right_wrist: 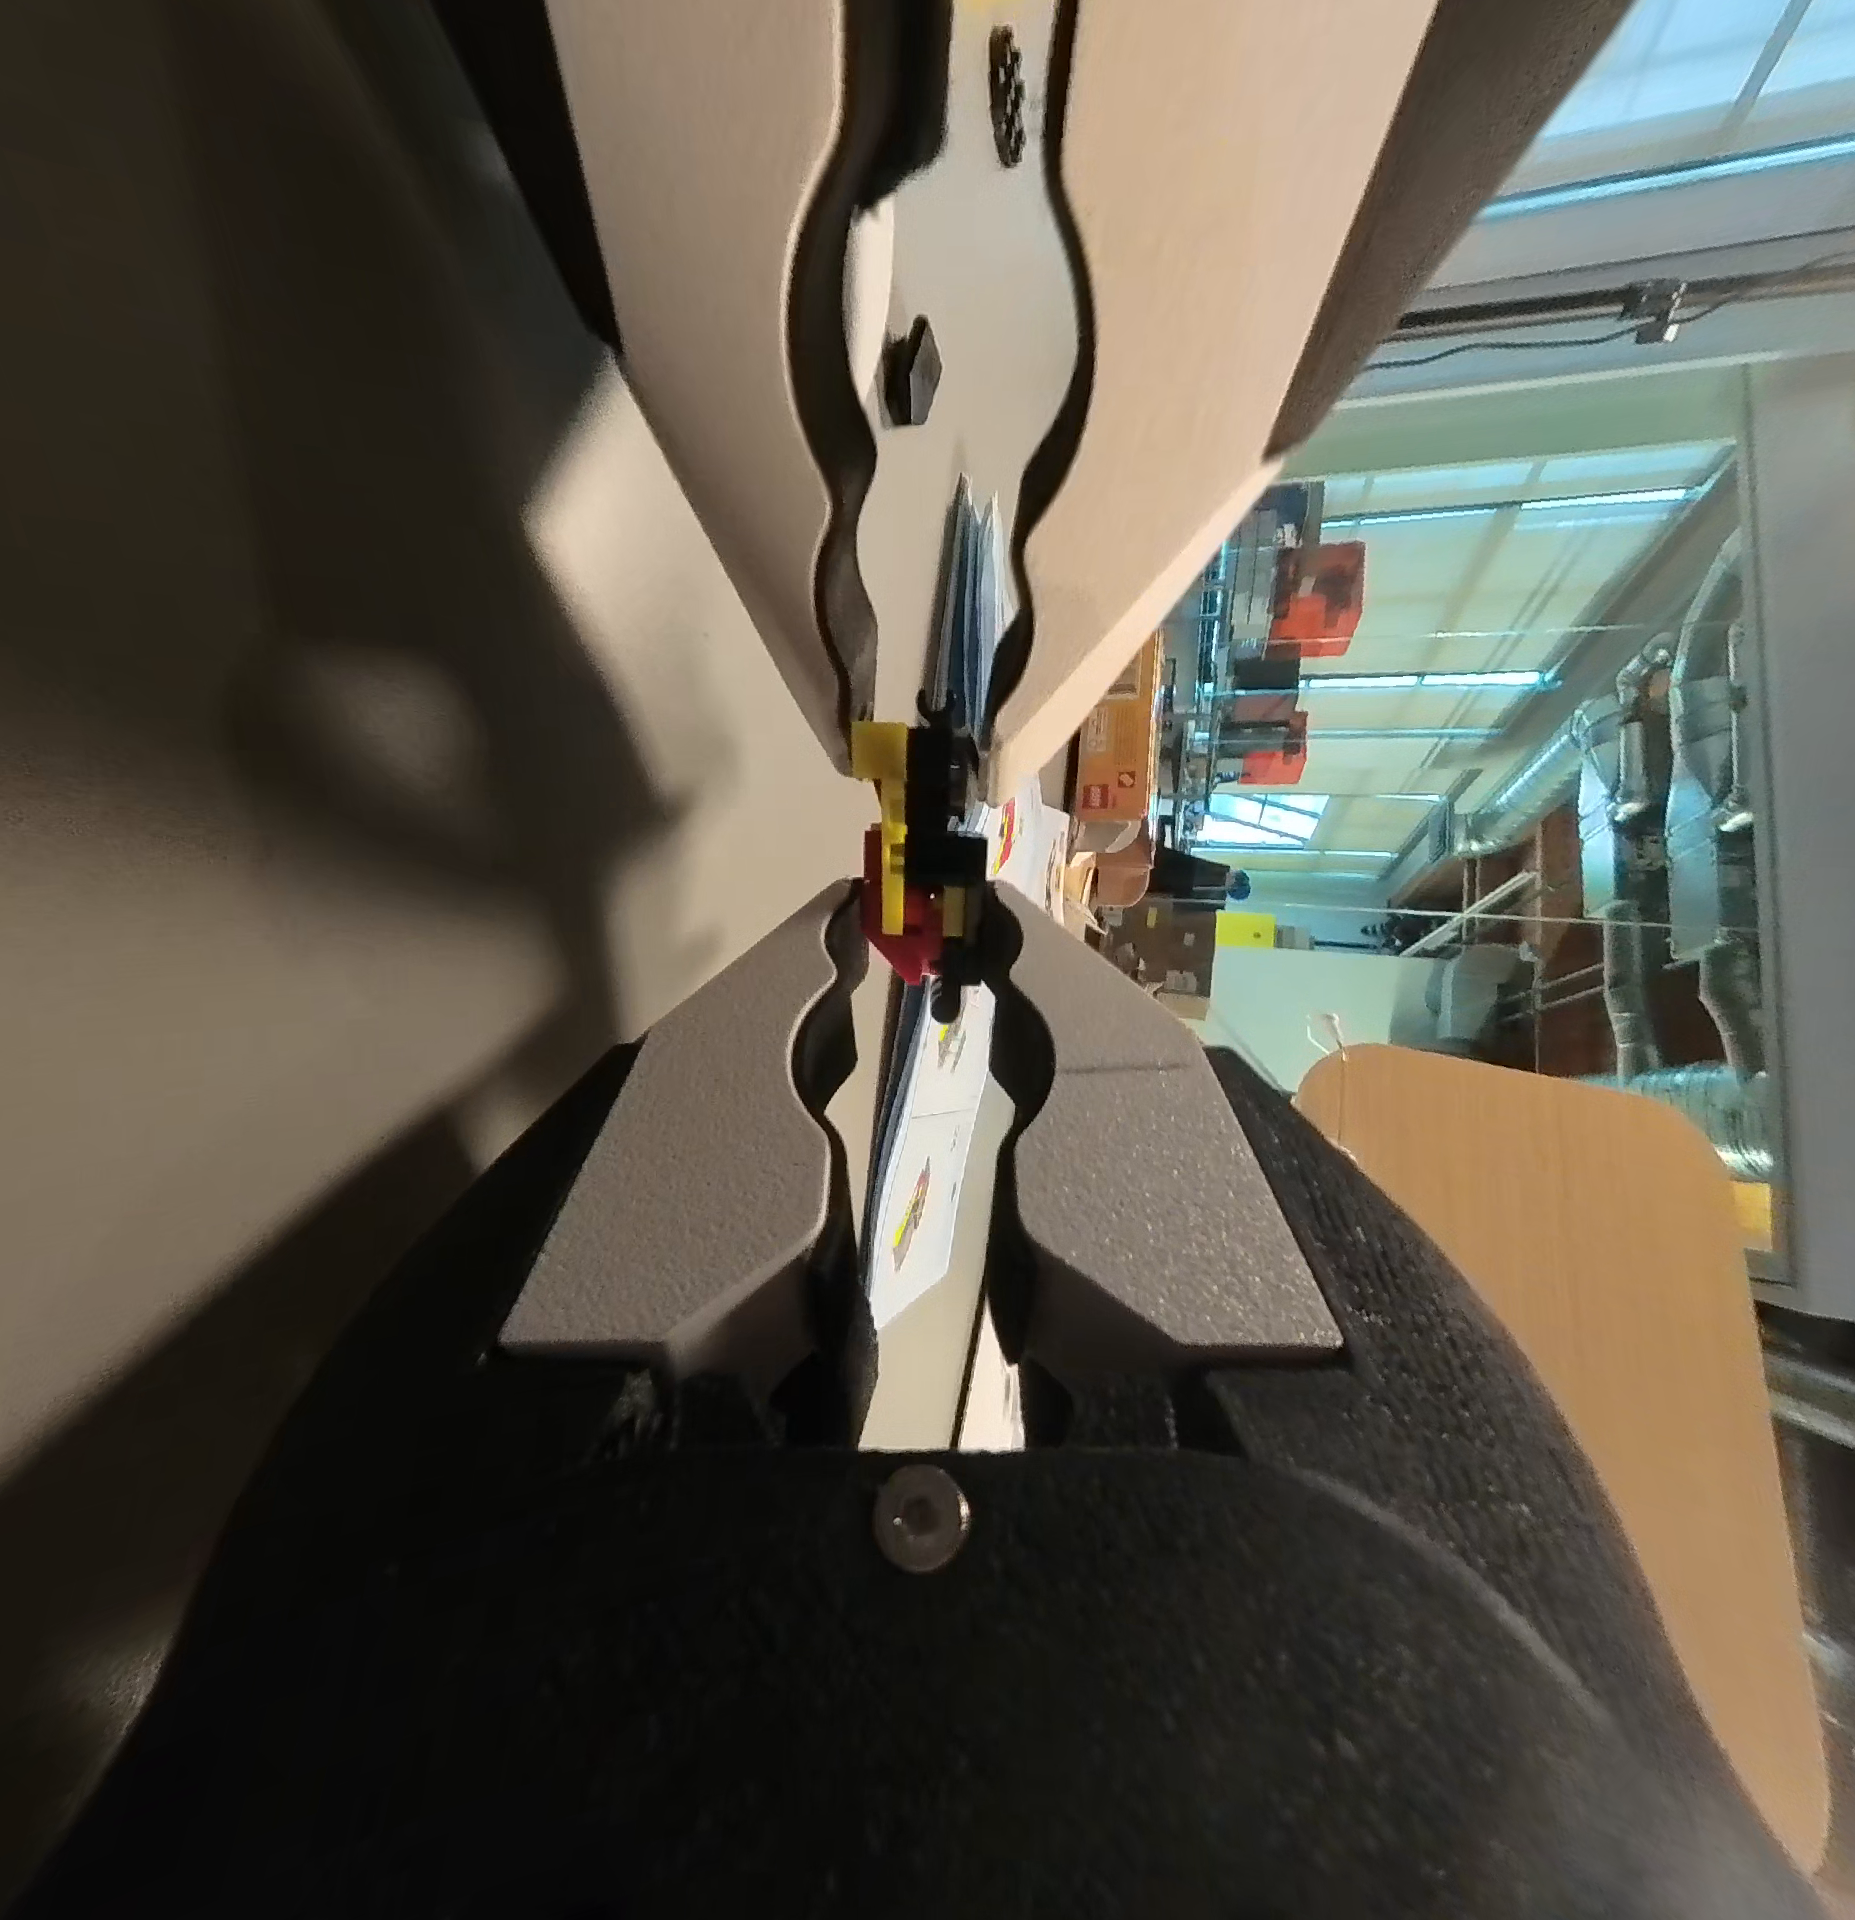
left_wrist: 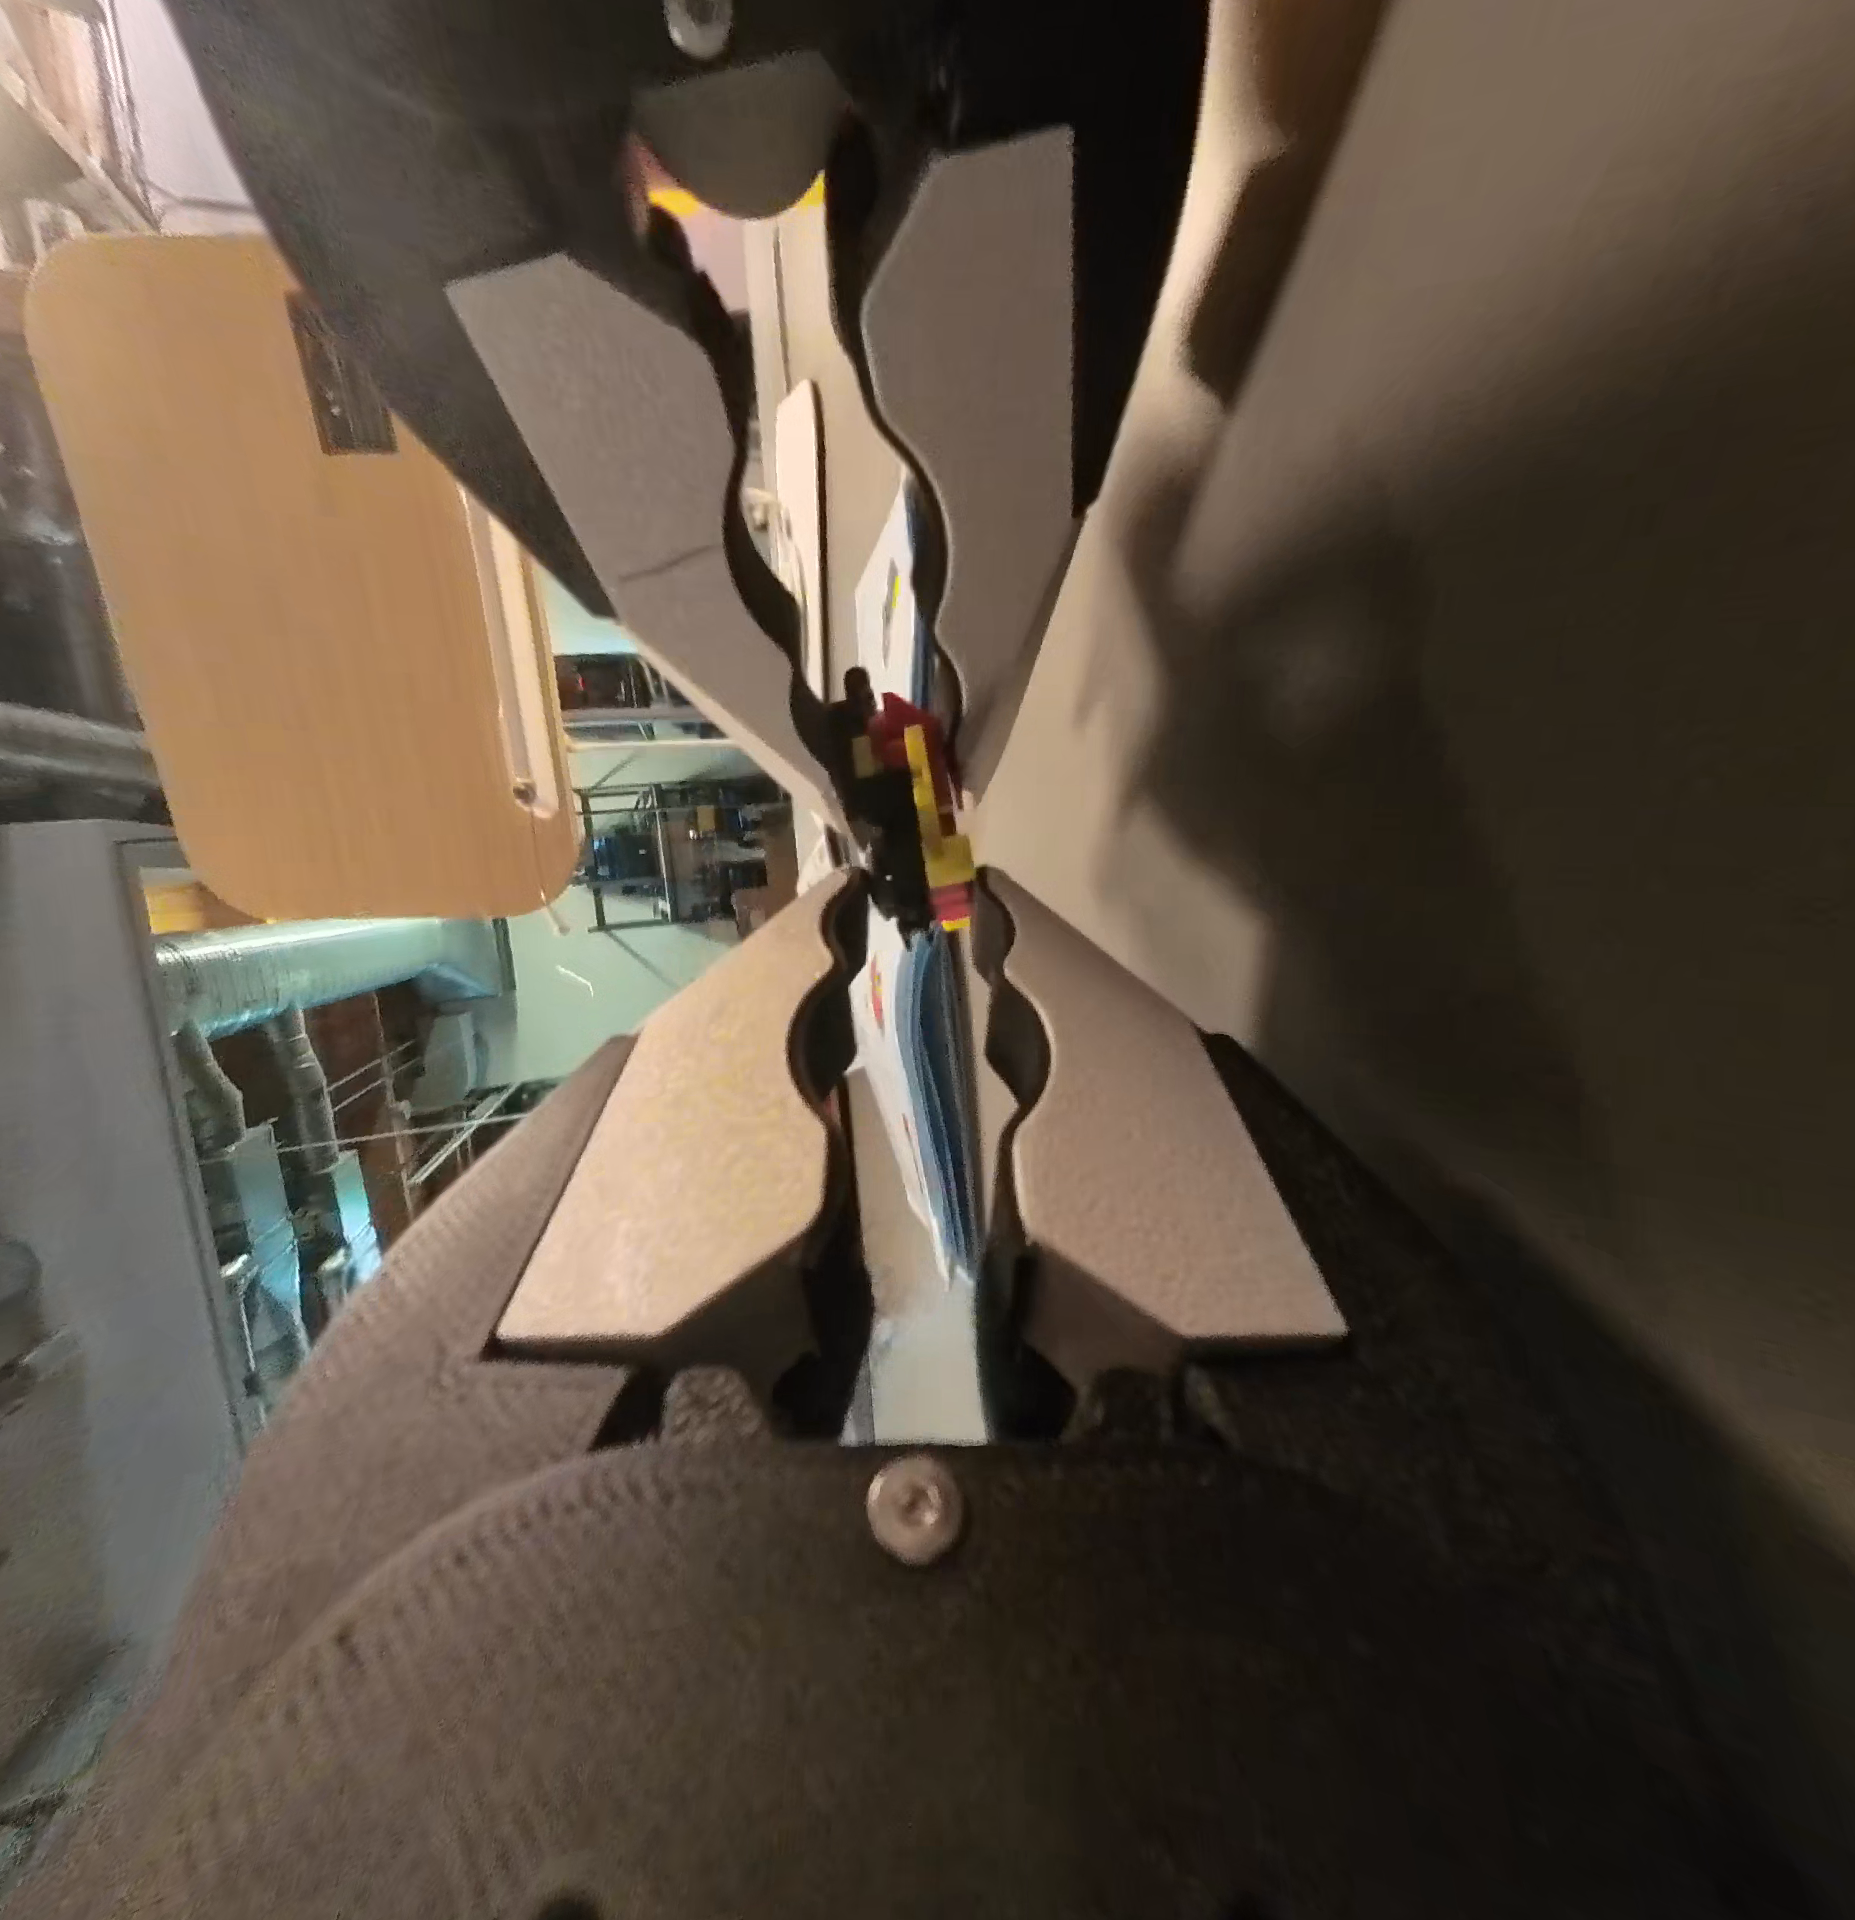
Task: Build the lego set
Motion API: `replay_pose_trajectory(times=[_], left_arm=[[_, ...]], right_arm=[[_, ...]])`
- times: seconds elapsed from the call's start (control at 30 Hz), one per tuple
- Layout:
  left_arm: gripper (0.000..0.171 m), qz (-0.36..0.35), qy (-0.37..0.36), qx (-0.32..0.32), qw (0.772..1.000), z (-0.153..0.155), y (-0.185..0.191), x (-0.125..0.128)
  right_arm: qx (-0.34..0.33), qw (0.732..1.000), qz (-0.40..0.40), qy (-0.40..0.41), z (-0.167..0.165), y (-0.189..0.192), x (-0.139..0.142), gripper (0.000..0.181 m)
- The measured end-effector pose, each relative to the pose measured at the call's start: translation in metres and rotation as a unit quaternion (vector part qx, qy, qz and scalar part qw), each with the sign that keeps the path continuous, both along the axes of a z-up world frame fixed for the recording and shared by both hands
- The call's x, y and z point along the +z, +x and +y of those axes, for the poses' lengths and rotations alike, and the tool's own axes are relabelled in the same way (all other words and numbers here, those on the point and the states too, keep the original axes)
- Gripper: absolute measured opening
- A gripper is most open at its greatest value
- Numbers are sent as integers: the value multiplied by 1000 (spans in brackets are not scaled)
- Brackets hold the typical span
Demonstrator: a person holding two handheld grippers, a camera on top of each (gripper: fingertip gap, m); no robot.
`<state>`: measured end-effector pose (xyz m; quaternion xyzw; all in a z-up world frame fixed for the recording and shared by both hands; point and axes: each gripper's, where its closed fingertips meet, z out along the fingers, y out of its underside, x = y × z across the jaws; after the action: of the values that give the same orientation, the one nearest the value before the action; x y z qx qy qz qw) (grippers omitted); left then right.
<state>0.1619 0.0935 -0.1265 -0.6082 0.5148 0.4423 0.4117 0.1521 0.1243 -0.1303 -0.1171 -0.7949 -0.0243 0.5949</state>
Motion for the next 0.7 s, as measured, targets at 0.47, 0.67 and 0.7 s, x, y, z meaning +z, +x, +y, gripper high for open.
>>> replay_pose_trajectory(times=[0.47, 0.67, 0.7], left_arm=[[18, 60, -21, 26, 998, -1, -1, -4], [19, 42, -30, 24, 998, -2, 0, -5], [19, 38, -30, 18, 999, -2, 1, -5]], right_arm=[[-3, 999, -7, 39, -11, 1, -4, 19], [-4, 999, -14, 32, -18, 2, -5, 19], [-3, 999, -15, 31, -19, 3, -5, 19]])
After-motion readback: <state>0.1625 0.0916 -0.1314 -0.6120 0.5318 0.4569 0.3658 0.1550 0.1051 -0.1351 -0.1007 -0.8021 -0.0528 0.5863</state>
